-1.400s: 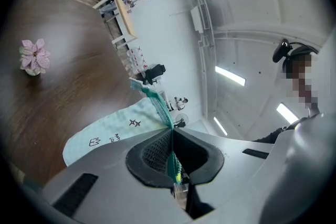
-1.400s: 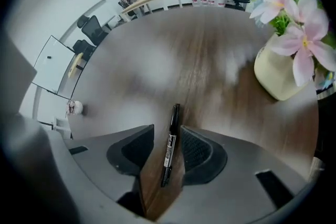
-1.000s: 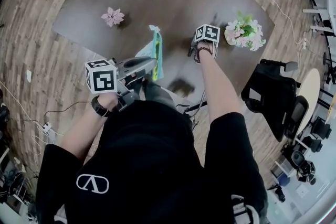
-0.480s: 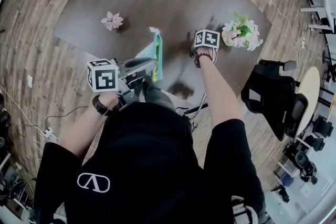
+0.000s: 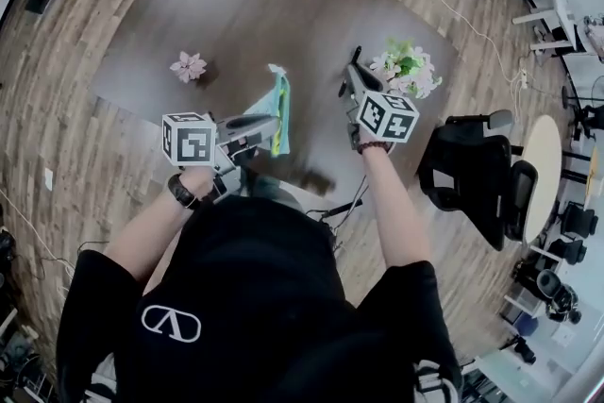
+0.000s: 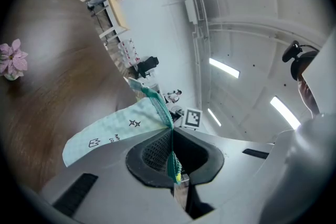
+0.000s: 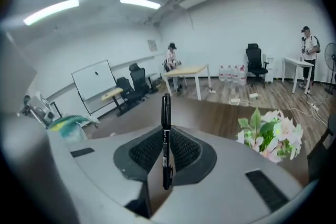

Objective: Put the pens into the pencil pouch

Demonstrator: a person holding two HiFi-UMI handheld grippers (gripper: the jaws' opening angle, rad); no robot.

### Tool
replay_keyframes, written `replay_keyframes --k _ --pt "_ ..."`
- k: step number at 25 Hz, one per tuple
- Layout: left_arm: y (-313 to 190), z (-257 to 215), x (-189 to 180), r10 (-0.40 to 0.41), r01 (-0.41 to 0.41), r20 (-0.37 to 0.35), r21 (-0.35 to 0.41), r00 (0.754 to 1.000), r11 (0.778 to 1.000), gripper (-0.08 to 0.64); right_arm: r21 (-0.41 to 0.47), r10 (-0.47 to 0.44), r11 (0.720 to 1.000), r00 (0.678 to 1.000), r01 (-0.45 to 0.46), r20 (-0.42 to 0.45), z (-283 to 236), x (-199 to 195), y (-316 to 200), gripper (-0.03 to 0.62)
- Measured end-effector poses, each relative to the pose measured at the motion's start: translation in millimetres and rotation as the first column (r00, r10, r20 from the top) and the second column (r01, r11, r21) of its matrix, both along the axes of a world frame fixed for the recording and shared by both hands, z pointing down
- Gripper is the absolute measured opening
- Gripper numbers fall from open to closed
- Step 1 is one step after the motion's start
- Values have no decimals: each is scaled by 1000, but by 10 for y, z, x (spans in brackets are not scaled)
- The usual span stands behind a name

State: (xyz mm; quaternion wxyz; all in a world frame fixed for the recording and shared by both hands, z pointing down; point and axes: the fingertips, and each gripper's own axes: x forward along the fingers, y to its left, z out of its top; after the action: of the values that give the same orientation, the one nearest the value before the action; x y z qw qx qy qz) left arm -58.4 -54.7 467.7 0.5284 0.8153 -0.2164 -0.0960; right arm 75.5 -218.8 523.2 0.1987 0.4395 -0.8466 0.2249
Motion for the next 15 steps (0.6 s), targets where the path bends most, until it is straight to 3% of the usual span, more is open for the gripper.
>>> replay_keyframes --k 3,7,15 --pt "-39 -79 114 24 -24 -2 14 1000 1000 11 153 1 988 992 -20 124 -675 -3 174 44" --pt "-89 -198 239 54 -55 3 38 999 998 12 311 -36 950 971 -41 236 -1442 -37 457 44" --pt "-75 -344 421 89 -89 2 58 996 994 11 478 -82 874 946 -83 314 -2178 -34 951 44"
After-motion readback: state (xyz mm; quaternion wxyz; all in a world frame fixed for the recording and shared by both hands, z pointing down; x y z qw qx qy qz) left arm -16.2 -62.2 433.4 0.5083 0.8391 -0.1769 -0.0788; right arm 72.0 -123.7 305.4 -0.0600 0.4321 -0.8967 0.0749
